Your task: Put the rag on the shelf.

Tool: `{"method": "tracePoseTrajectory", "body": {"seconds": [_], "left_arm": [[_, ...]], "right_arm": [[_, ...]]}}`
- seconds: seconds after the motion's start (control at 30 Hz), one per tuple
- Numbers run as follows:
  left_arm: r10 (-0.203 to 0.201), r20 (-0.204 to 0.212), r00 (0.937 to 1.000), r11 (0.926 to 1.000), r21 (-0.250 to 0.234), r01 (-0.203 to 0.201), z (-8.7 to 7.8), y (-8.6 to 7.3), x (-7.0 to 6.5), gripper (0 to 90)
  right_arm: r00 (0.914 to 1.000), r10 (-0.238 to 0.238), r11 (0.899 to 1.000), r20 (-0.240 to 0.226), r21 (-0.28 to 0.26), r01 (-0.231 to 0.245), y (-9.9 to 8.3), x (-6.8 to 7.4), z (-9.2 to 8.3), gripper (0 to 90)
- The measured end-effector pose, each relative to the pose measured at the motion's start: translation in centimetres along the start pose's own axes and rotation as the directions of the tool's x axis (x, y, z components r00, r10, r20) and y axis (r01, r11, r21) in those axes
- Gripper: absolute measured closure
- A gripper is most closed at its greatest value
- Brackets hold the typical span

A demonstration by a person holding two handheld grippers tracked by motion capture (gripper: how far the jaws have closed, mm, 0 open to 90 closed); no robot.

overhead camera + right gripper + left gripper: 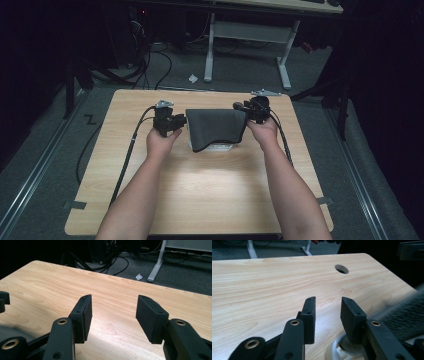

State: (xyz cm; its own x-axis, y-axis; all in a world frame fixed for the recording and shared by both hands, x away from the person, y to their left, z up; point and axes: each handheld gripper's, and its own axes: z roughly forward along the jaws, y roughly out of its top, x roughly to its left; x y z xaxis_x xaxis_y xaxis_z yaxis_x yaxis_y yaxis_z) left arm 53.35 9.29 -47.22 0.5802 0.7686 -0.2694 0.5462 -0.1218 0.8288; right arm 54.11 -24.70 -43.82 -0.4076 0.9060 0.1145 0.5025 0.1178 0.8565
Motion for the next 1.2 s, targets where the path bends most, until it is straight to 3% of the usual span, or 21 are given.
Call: {"method": "tracePoseTrajectory", "body": {"seconds": [0.1,0.43,0.6,0.93,1.0,1.1,1.2], "left_arm": [[-0.002,-0.009,1.0000,1.0000,0.009,0.002,-0.1,0.0,0.2,63.4],[0.046,-0.042,0.9981,0.9987,0.022,-0.045,-0.6,-0.1,0.1,61.1],[0.044,-0.067,0.9968,0.9987,-0.023,-0.046,-1.7,-0.4,-0.1,59.5],[0.057,-0.091,0.9943,0.9968,-0.051,-0.062,-4.7,-1.9,-0.2,57.1],[0.064,-0.093,0.9936,0.9961,-0.054,-0.070,-5.4,-2.2,-0.4,57.2],[0.078,-0.091,0.9928,0.9942,-0.067,-0.084,-6.5,-2.7,-0.8,57.1],[0.087,-0.084,0.9927,0.9931,-0.071,-0.093,-8.0,-3.5,-1.4,56.4]], "right_arm": [[0.9985,-0.039,0.999,0.038,0.004,0.039,-0.1,0.0,-0.1,48.5],[0.9984,-0.031,1.000,0.048,-0.003,0.031,-0.8,-0.4,-0.9,49.0],[0.9983,-0.028,0.999,0.050,-0.019,0.029,-1.3,-0.4,-1.7,49.3],[0.9936,-0.078,0.996,0.081,-0.040,0.082,-2.4,0.1,-5.1,51.8],[0.9909,-0.103,0.991,0.087,-0.082,0.110,-2.9,0.5,-6.3,52.7],[0.9908,-0.108,0.991,0.082,-0.068,0.113,-3.1,0.7,-7.0,52.0],[0.9885,-0.122,0.987,0.089,-0.093,0.130,-3.8,1.2,-8.5,51.4]]}}
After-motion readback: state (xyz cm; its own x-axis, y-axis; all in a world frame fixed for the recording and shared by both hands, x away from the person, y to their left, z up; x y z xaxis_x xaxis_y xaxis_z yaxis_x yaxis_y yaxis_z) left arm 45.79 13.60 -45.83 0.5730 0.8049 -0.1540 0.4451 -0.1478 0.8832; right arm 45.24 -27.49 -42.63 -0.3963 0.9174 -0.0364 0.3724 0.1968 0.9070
